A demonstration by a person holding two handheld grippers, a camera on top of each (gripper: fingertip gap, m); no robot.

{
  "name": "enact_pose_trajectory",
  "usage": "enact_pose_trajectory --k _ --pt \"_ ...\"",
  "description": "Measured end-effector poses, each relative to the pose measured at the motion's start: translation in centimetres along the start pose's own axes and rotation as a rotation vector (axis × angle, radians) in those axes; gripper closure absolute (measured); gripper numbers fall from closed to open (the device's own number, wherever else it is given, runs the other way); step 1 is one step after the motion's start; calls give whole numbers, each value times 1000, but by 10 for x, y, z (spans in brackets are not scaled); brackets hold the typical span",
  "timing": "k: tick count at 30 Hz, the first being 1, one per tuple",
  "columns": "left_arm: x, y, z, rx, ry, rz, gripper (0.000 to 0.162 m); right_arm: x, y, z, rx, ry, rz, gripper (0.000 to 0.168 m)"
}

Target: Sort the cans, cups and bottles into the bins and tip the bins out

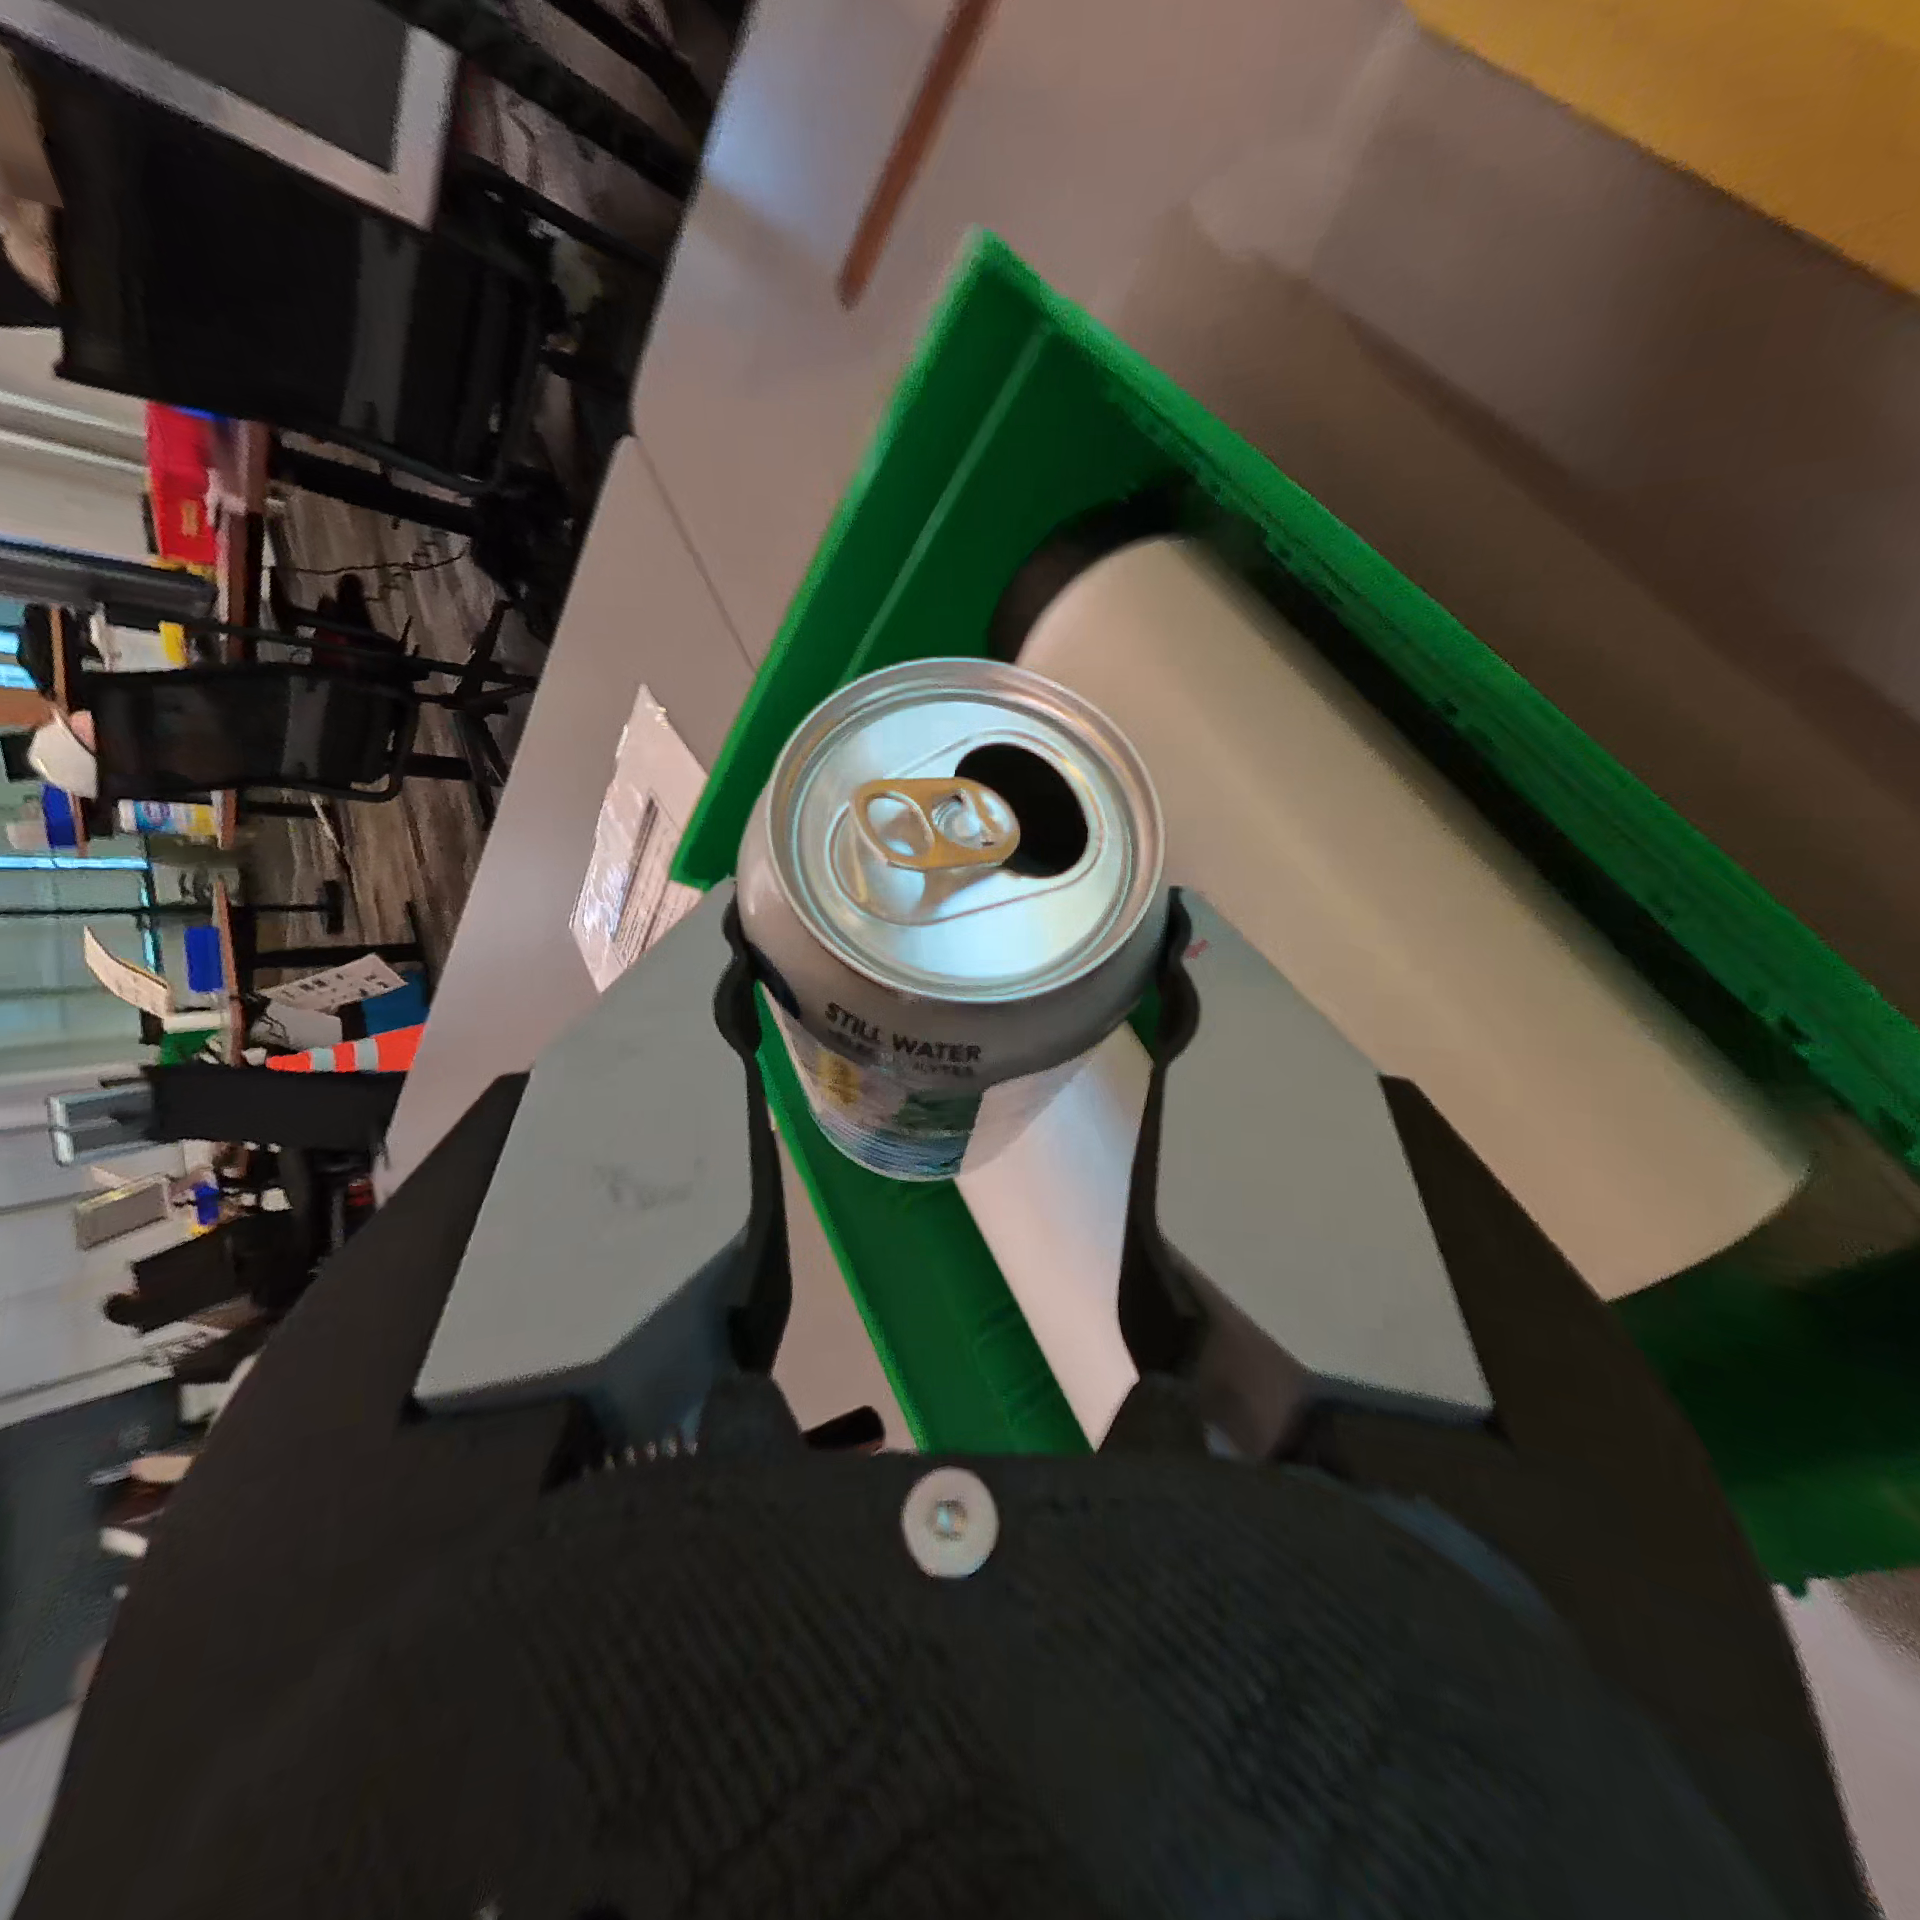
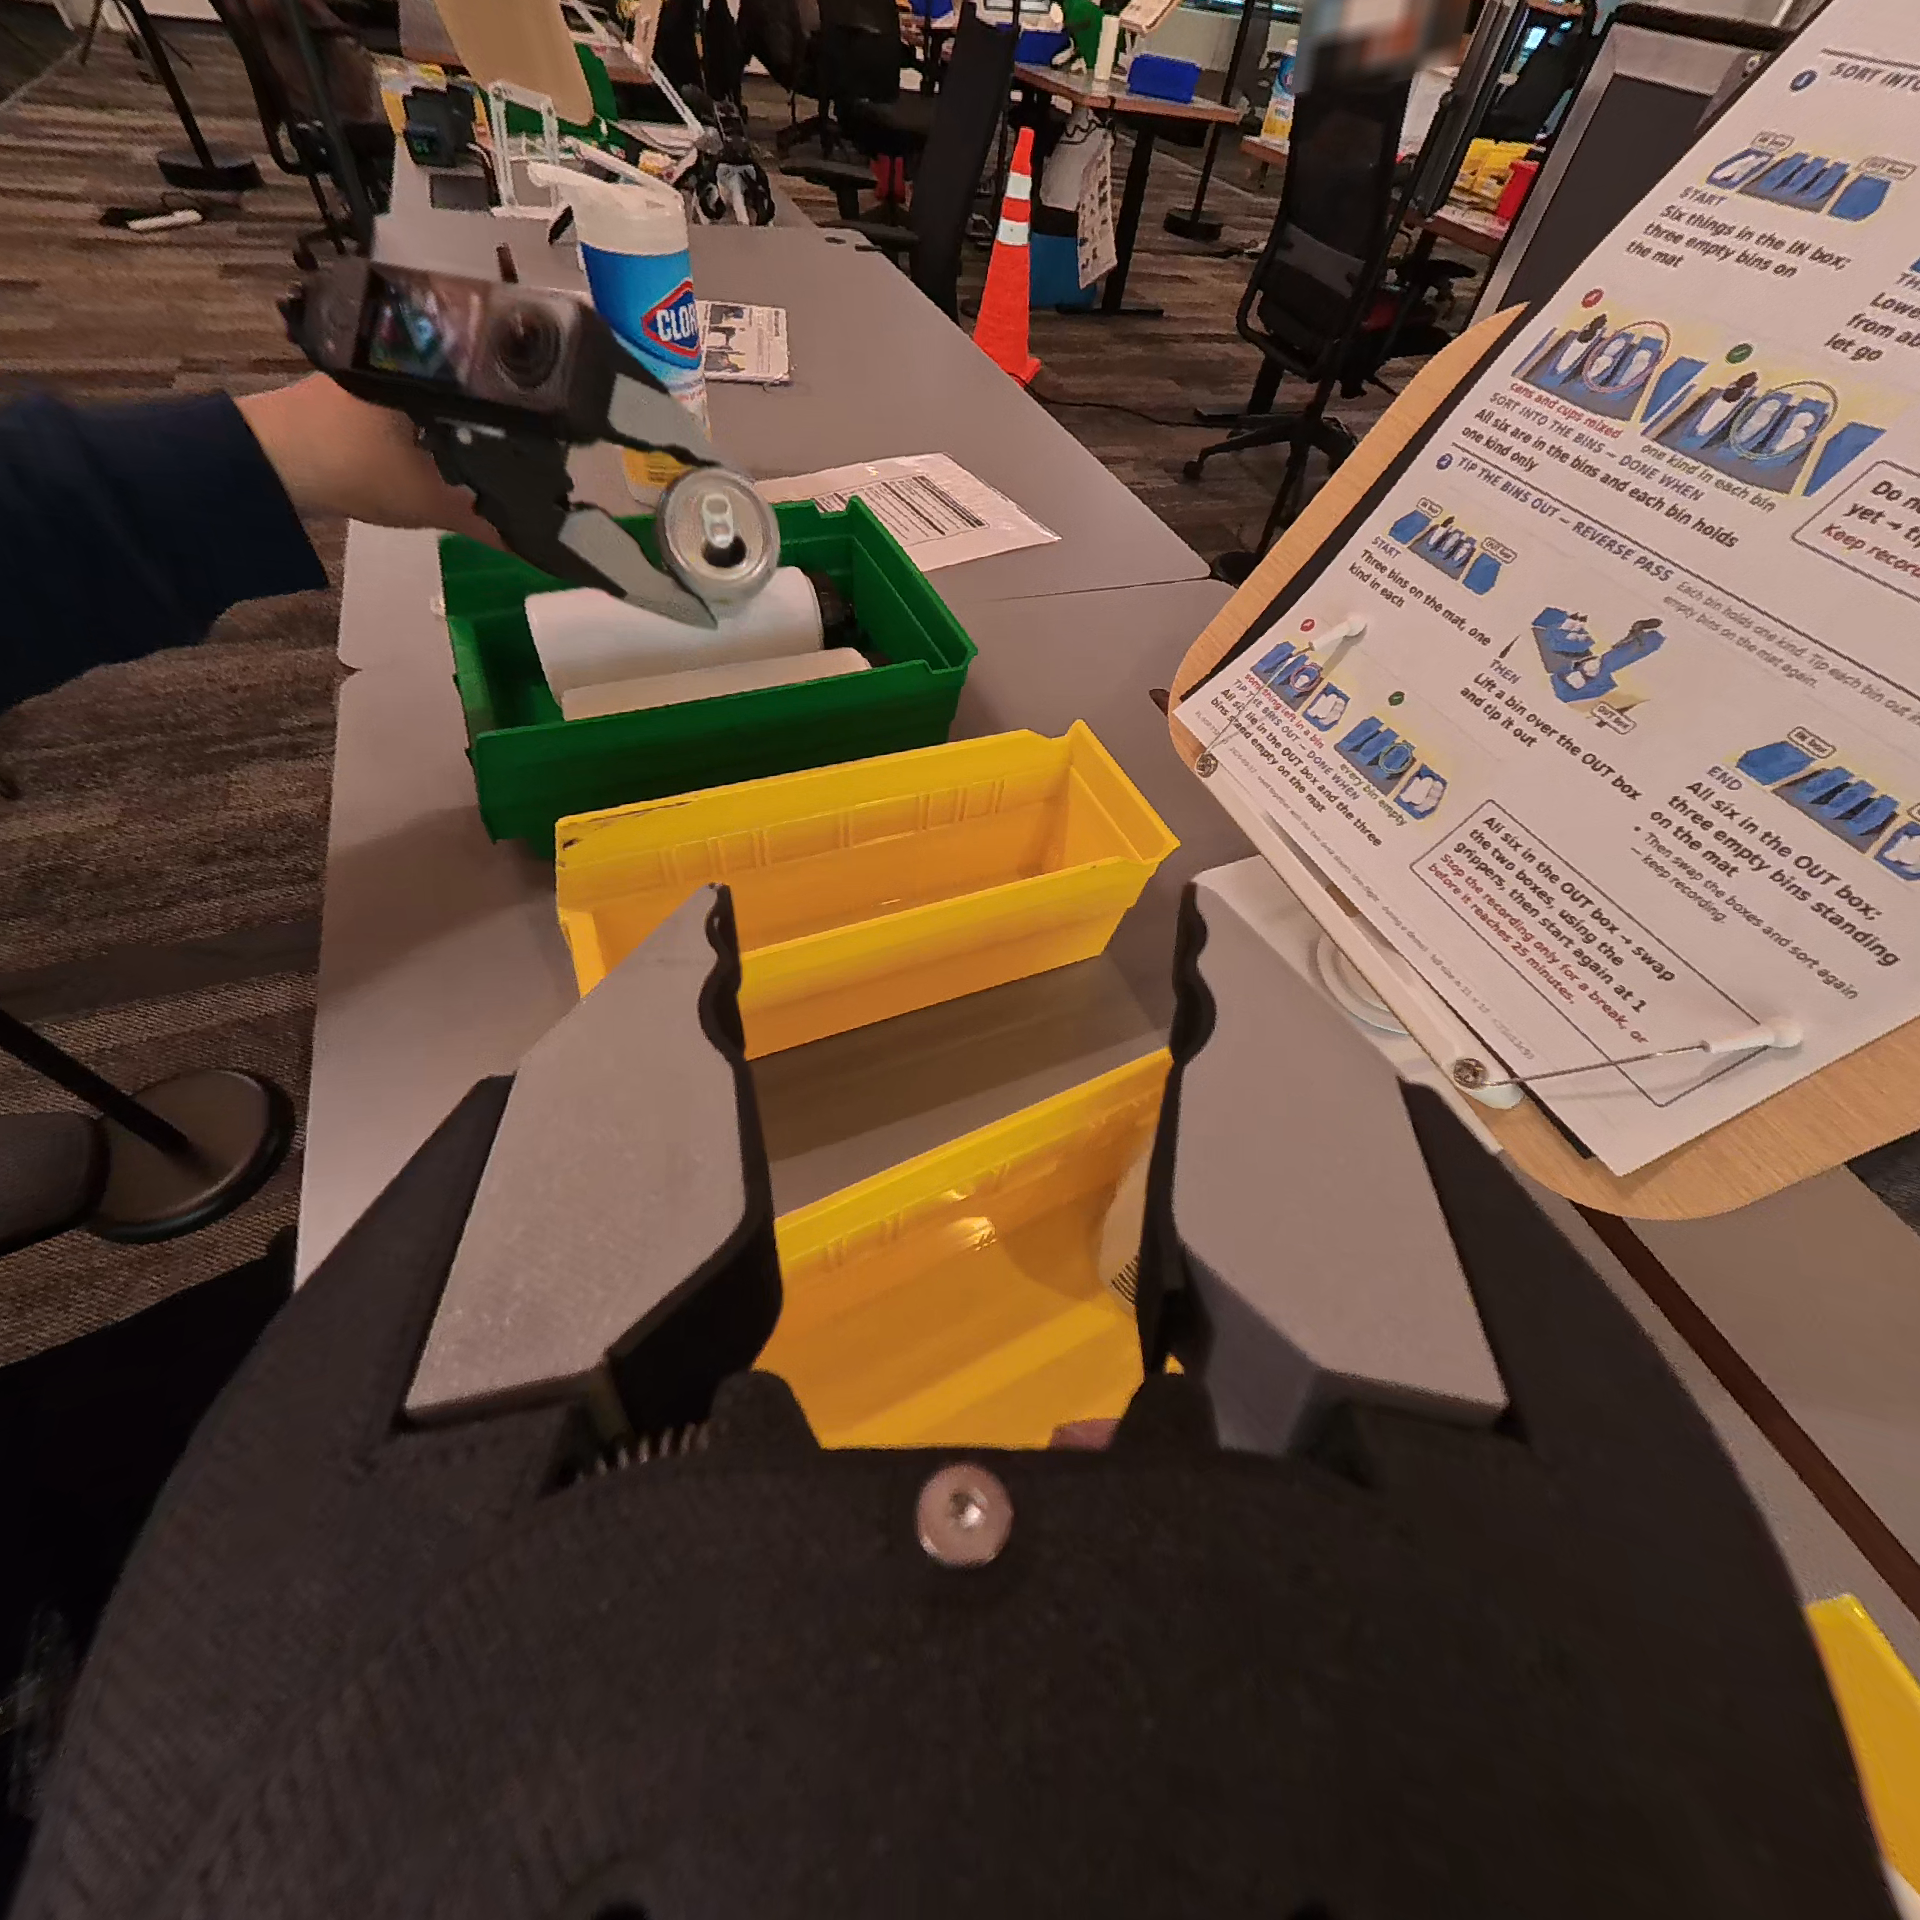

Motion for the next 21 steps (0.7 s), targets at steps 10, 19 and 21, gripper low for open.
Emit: enact_pose_trajectory --k 10,19,21 --pt "-34 -117 142 -723 566 317 85 36 -13 -5 -99 -261 43 83" --pt "-103 -200 147 -863 1022 351 86 46 -23 16 -199 -422 -20 81" --pt "-107 -220 153 -940 1030 375 85 39 -23 21 -207 -382 -46 84"
Point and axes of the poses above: each gripper's, where its closed fingertips meet, z back along the fingers, y out of its underside, x = y × z across the jaws, the point moved 7 cm from there along z, back along the fingers
